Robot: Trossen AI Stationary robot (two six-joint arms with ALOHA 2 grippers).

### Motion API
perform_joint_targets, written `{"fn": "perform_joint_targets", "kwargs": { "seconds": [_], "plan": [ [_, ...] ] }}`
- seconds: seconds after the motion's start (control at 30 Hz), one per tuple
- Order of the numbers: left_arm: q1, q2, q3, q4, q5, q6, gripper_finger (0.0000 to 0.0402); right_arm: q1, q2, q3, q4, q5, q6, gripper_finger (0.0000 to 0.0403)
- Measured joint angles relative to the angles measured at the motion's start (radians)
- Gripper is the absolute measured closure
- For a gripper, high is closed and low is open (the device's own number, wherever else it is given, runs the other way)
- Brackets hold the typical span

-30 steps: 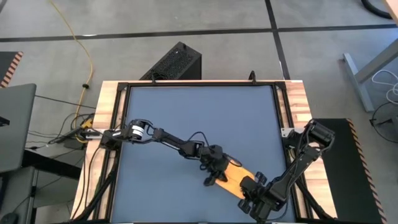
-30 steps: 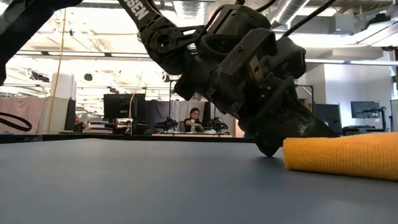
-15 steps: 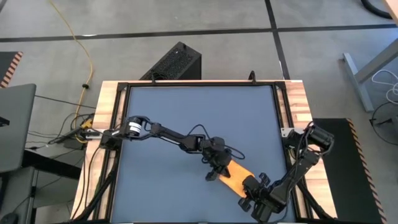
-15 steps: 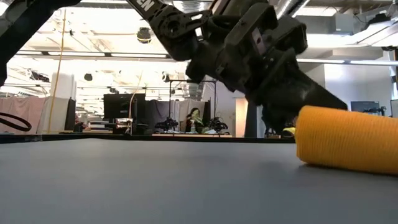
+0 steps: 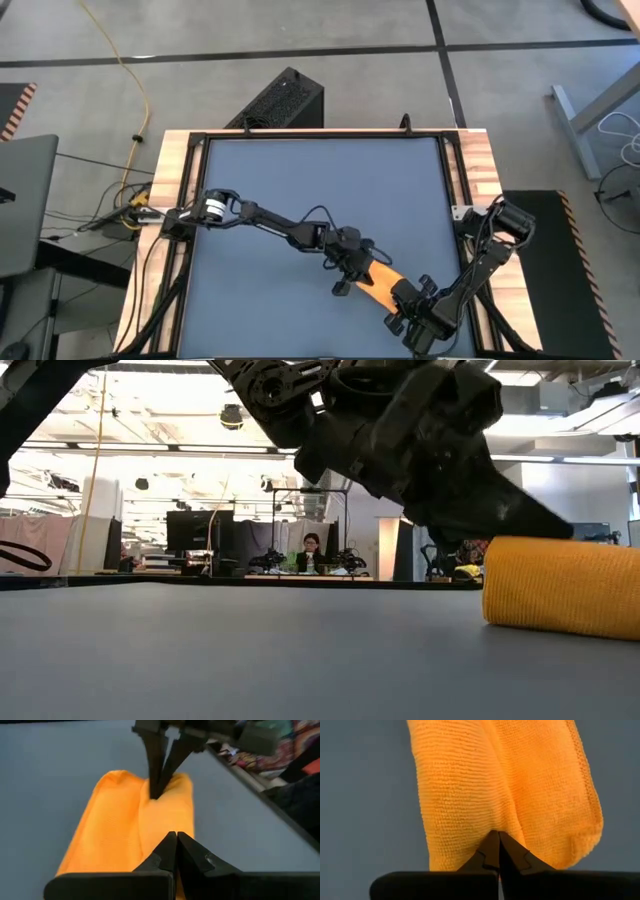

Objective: Roll towel
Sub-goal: Roll the orange microfiber towel

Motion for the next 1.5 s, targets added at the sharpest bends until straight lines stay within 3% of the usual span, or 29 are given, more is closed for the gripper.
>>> {"fn": "perform_joint_targets", "kwargs": {
  "seconds": [0.27,1.03,1.2,1.4,1.5],
  "plan": [
    [-0.011,0.007,0.001,-0.088,-0.143,0.063,0.0402,-0.037,0.0,0.0,0.006,-0.007,-0.064,0.0385],
    [0.001,0.009,-0.031,-0.086,-0.182,0.091,0.0401,-0.041,-0.006,0.046,-0.034,-0.022,-0.065,0.0346],
    [0.001,0.009,-0.049,-0.064,-0.195,0.068,0.0401,-0.012,-0.053,0.048,-0.047,0.067,-0.066,0.0345],
    [0.001,0.009,-0.049,-0.057,-0.199,0.059,0.0401,0.055,-0.156,0.05,-0.038,0.296,-0.06,0.0345],
    [0.001,0.009,-0.045,-0.048,-0.199,0.057,0.0401,0.068,-0.156,0.05,-0.028,0.319,-0.065,0.0345]
  ]
}}
